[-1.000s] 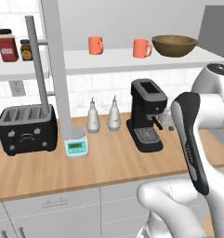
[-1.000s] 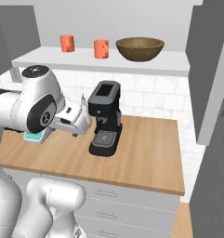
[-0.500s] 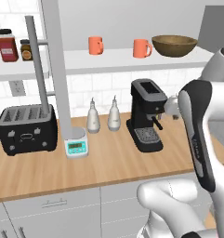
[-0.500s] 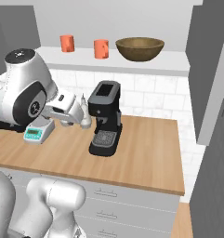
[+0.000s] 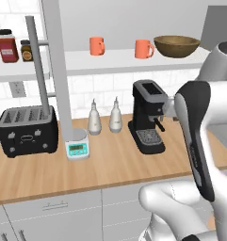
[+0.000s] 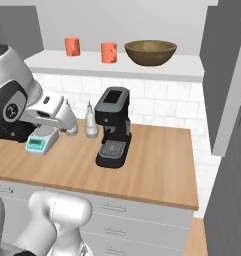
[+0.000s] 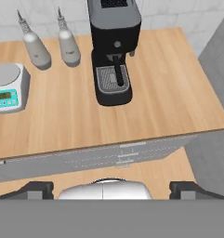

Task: Gather all objects into one cabinet and sort the glasses and bowls to opposite sides.

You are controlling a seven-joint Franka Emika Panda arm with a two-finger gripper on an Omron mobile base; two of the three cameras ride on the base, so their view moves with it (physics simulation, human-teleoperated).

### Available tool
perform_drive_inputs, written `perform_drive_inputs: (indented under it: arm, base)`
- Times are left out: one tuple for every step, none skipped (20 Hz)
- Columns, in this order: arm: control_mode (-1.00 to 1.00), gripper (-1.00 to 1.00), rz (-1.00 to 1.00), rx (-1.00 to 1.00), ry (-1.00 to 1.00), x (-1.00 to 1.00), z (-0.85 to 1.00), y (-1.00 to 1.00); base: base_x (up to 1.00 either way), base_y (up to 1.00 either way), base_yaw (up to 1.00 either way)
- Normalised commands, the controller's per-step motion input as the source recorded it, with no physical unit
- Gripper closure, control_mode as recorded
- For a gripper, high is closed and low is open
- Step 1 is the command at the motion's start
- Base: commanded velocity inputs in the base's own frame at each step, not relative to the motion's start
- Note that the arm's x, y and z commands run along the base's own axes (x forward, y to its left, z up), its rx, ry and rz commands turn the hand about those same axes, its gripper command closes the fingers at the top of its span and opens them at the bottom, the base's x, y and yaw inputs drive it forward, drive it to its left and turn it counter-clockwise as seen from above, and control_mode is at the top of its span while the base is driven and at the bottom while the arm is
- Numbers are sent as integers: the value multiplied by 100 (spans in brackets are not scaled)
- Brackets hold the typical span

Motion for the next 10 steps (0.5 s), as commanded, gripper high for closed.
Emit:
perform_drive_inputs:
  arm:
    - [-100,-100,0,0,-13,-45,0,-40]
    - [-100,-100,0,0,-9,-34,0,-24]
    - [-100,-100,0,0,-9,-35,0,-31]
    - [-100,-100,0,0,-10,-39,0,-41]
    - [-100,-100,0,0,-10,-37,0,-30]
    - [-100,-100,0,0,-7,-22,0,-4]
    - [-100,-100,0,-1,-5,-14,0,0]
    - [-100,-100,0,-1,-5,-9,0,1]
    - [-100,-100,0,-1,-3,0,0,12]
    - [-100,-100,0,-1,-1,0,0,16]
  base:
    - [0,0,0]
    - [0,0,0]
    - [0,0,0]
    - [0,0,0]
    - [0,0,0]
    - [0,0,0]
    - [0,0,0]
    - [0,0,0]
    - [0,0,0]
    - [0,0,0]
